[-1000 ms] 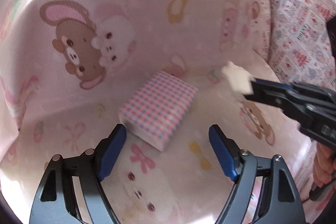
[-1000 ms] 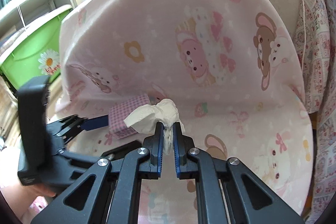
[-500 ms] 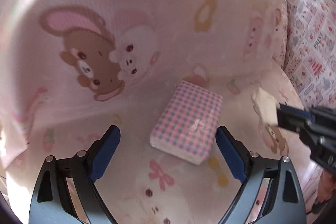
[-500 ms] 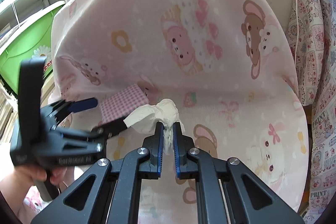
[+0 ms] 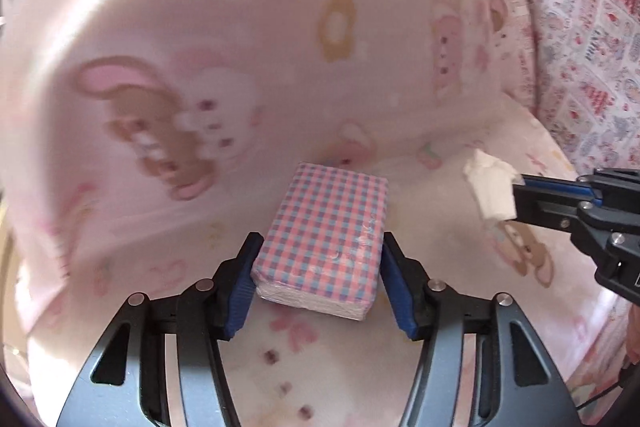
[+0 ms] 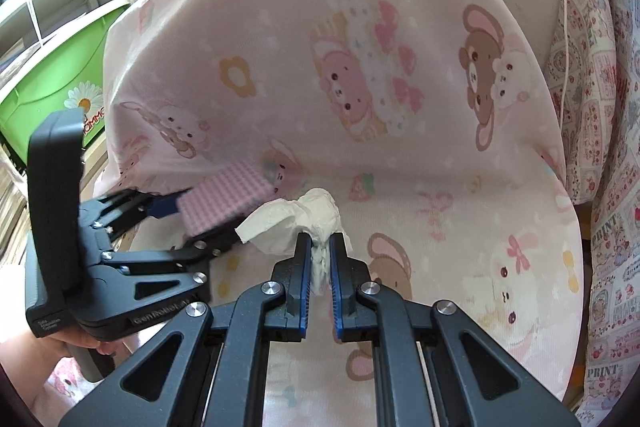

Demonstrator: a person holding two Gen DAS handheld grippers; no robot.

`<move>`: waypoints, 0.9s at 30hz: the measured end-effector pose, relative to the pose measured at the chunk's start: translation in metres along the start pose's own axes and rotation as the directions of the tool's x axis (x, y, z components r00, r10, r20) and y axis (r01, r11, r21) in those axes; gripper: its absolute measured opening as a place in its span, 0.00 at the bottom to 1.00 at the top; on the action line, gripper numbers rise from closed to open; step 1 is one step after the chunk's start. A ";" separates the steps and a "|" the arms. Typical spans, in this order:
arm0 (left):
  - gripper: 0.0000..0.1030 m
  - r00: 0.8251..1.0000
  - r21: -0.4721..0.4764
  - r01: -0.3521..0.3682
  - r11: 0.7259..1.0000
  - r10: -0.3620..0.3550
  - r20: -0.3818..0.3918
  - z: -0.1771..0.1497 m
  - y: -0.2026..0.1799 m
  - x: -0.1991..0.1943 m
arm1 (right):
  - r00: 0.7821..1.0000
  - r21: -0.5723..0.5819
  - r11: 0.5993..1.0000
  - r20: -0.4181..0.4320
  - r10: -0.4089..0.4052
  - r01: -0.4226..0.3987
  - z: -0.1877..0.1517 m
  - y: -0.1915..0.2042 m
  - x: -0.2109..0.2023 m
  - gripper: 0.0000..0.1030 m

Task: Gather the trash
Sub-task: 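Lower the left tool onto the pink gingham tissue pack and close it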

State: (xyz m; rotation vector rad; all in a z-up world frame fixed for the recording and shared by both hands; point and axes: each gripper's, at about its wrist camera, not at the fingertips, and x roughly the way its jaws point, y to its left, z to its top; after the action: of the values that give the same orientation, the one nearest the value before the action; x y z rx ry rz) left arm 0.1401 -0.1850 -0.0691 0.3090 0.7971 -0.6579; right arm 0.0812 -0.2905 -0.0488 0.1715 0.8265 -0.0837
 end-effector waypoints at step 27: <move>0.78 0.996 -0.107 -0.082 0.991 0.078 -0.043 -0.036 0.069 -0.047 | 1.000 -0.087 0.996 -0.010 -0.003 0.002 -0.018 0.024 -0.001 0.10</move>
State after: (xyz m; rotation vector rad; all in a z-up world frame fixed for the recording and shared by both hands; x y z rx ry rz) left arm 0.1407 -0.0945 -0.0578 0.2544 0.8501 -0.5324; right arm 0.0714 -0.2634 -0.0570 0.0889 0.8385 -0.0494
